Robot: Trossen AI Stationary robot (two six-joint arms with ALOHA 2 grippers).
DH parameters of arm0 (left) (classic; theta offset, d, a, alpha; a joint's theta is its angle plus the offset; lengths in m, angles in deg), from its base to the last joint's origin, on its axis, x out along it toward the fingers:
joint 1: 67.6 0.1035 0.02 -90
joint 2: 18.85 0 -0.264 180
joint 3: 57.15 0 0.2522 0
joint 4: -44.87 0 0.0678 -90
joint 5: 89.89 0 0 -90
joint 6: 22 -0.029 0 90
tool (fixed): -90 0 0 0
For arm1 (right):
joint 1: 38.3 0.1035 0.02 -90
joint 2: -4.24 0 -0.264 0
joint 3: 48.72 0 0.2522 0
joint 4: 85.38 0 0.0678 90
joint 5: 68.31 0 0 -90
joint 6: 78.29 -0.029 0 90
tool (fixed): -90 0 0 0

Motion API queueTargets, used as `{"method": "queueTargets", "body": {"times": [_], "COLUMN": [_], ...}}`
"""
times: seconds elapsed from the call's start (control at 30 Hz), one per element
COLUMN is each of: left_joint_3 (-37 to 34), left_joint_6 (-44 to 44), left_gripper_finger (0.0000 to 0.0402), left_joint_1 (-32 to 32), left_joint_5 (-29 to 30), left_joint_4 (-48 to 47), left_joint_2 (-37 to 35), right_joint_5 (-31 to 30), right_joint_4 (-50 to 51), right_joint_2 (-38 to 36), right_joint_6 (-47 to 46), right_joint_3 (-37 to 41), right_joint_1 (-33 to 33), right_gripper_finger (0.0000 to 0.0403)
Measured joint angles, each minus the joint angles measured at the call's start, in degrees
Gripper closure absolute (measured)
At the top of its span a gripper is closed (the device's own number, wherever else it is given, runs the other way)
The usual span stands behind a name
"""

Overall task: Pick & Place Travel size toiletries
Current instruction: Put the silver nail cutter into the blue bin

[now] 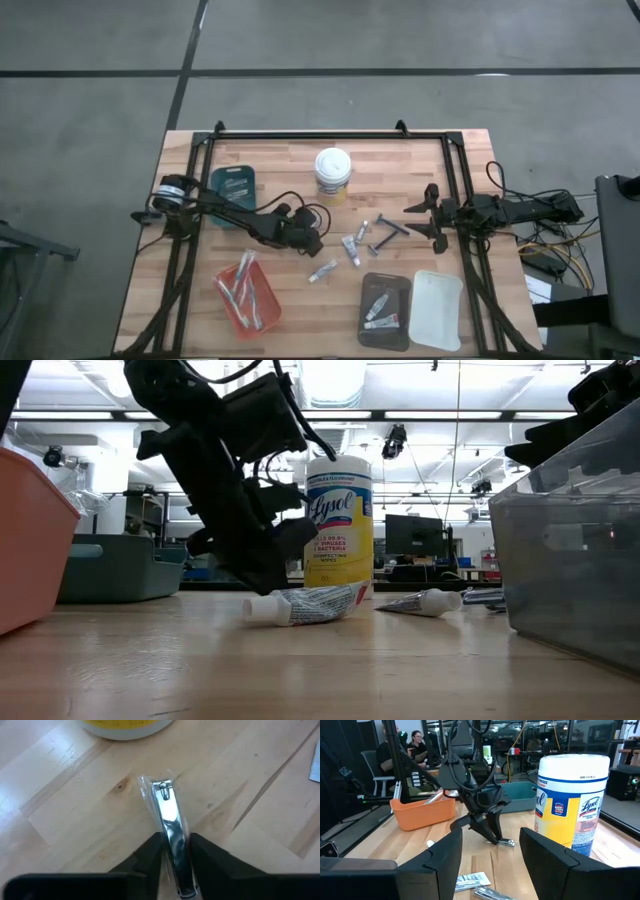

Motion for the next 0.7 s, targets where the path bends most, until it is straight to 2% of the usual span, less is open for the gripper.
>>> {"method": "queueTargets", "body": {"times": [0.17,0.43,0.7], "left_joint_3": [0.0,-0.4,-0.4], "left_joint_6": [-0.4,-3.7,-4.1], "left_gripper_finger": [0.0363,0.0364,0.0361], "left_joint_1": [-0.1,-0.2,-0.2], "left_joint_5": [-0.1,-0.8,3.7], "left_joint_4": [-0.2,-2.4,-8.6], "left_joint_2": [-0.1,-4.6,-13.6], "right_joint_5": [0.0,0.0,0.0], "right_joint_4": [0.0,0.0,0.0], "right_joint_2": [0.0,0.0,0.0], "right_joint_6": [0.0,0.0,0.0], "right_joint_3": [0.0,0.0,0.0], "right_joint_1": [0.0,0.0,0.0], "right_gripper_finger": [0.0207,0.0207,0.0207]}}
